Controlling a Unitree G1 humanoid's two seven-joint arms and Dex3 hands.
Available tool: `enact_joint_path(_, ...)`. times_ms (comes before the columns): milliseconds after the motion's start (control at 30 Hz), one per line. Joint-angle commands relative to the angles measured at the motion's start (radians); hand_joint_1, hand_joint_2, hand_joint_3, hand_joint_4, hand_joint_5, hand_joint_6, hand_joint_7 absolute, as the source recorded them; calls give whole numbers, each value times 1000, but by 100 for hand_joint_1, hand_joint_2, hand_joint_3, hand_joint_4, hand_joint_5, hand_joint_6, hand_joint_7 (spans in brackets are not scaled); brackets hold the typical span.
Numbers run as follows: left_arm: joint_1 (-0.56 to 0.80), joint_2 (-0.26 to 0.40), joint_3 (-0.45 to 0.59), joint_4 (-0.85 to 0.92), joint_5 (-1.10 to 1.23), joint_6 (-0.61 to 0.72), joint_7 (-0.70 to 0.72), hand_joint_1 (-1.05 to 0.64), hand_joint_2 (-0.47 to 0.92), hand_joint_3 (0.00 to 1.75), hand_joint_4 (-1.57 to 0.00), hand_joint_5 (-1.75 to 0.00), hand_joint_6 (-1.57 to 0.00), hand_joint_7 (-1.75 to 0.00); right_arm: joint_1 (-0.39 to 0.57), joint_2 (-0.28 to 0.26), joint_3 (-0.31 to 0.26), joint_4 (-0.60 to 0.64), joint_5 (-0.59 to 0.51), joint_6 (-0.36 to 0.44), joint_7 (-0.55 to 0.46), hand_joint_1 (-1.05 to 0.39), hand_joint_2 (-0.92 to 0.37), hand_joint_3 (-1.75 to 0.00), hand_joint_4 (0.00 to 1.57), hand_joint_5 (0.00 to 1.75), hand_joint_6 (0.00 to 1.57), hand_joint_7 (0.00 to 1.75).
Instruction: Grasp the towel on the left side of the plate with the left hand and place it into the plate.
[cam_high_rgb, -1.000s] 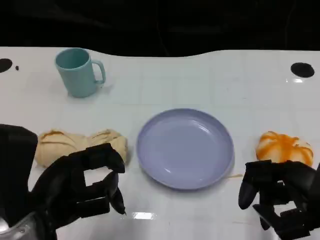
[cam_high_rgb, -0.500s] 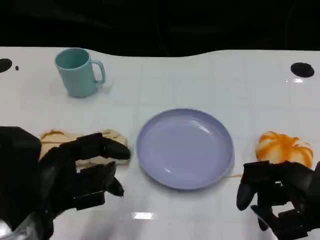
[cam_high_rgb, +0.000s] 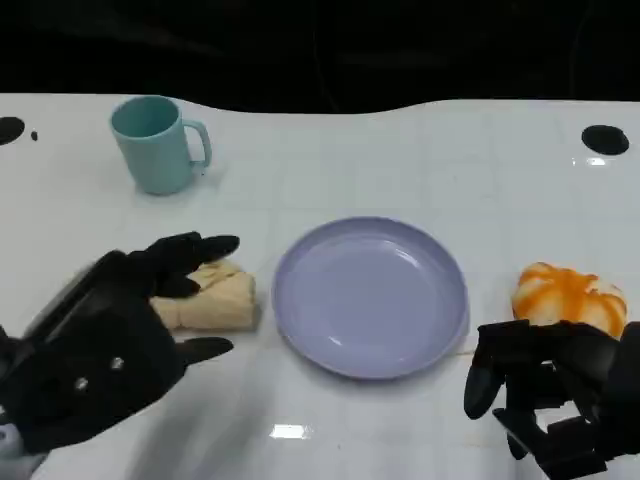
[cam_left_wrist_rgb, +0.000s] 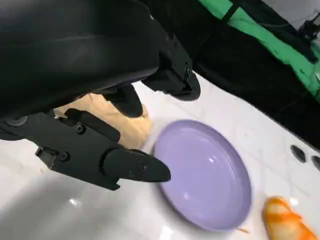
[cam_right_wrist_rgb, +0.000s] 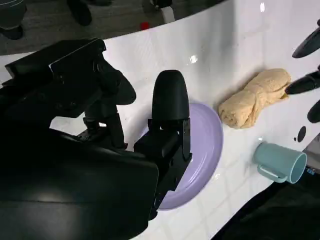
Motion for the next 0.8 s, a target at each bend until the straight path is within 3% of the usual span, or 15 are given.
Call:
enact_joint_path(33, -59, 60, -69, 41, 152, -4, -38, -50, 92, 6, -9, -44, -17, 0, -1, -7, -10, -1, 6, -9, -1, 5, -60, -106, 69, 169, 69, 143)
enact_joint_path(200, -143, 80, -162, 133, 348, 1, -66, -57, 92, 3, -12, -32, -12, 0, 0, -8, -8, -4, 3, -5, 0, 5, -59, -106, 69, 169, 69, 142)
enact_joint_path(367, -215, 60, -226, 256, 497, -12, -57, -62, 92, 1, -19, -28, -15, -1, 0, -6, -3, -12, -1, 5, -4, 5, -59, -106, 69, 169, 69, 143)
enact_joint_path(800, -421, -35, -314, 706, 582, -115, -17, -60, 88, 0, -37, -14, -27, -2, 5, -1, -8, -12, 6, 1, -4, 6, -60, -106, 69, 168, 69, 143)
